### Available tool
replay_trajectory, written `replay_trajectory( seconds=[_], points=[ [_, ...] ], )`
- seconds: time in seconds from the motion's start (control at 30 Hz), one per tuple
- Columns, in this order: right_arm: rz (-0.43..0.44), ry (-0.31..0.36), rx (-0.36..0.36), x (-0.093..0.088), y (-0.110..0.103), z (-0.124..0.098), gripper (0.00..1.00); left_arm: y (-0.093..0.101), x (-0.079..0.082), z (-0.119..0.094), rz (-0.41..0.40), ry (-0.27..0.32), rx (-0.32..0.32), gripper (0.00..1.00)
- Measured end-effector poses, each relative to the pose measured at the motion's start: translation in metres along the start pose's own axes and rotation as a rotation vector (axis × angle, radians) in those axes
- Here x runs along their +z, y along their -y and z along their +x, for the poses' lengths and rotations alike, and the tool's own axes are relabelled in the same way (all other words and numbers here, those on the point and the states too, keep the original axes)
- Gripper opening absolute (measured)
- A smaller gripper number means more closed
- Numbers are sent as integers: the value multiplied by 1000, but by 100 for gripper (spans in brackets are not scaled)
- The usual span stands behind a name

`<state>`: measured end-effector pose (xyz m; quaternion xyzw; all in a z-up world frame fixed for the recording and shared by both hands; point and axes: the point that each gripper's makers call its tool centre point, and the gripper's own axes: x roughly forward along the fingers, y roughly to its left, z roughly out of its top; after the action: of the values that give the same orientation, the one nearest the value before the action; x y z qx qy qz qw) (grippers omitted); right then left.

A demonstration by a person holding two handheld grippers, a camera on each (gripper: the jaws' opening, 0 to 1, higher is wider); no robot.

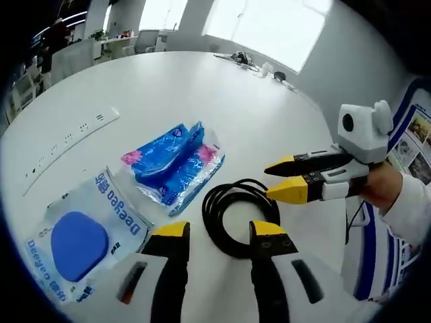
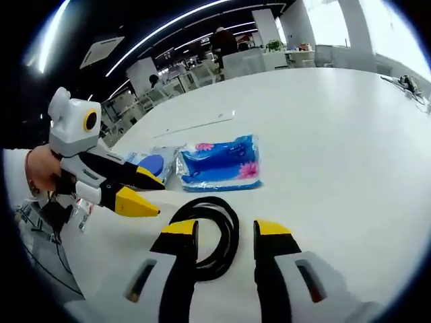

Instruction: Arrange the tabletop items into an orderly group along one side of the table until the central work area is clear of visible clutter.

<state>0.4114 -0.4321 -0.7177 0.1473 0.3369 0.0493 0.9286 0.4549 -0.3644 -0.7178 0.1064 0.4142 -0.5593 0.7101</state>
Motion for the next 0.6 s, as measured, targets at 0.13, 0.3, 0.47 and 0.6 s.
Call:
replay_trajectory(
  seconds=[0.13,0.3,0.47,0.6],
  points=[
    [-7,6,6,4,-4,-4,35,0,0,-9,2,4,0,43],
    [-22,6,12,8,-9,-10,40,1,1,-20,-5,14,-5,49],
    [-34,8,15,11,-14,-15,43,1,1,-31,1,31,-3,53],
    [-43,14,19,14,-19,-19,45,1,4,-42,-3,49,1,55]
  ],
)
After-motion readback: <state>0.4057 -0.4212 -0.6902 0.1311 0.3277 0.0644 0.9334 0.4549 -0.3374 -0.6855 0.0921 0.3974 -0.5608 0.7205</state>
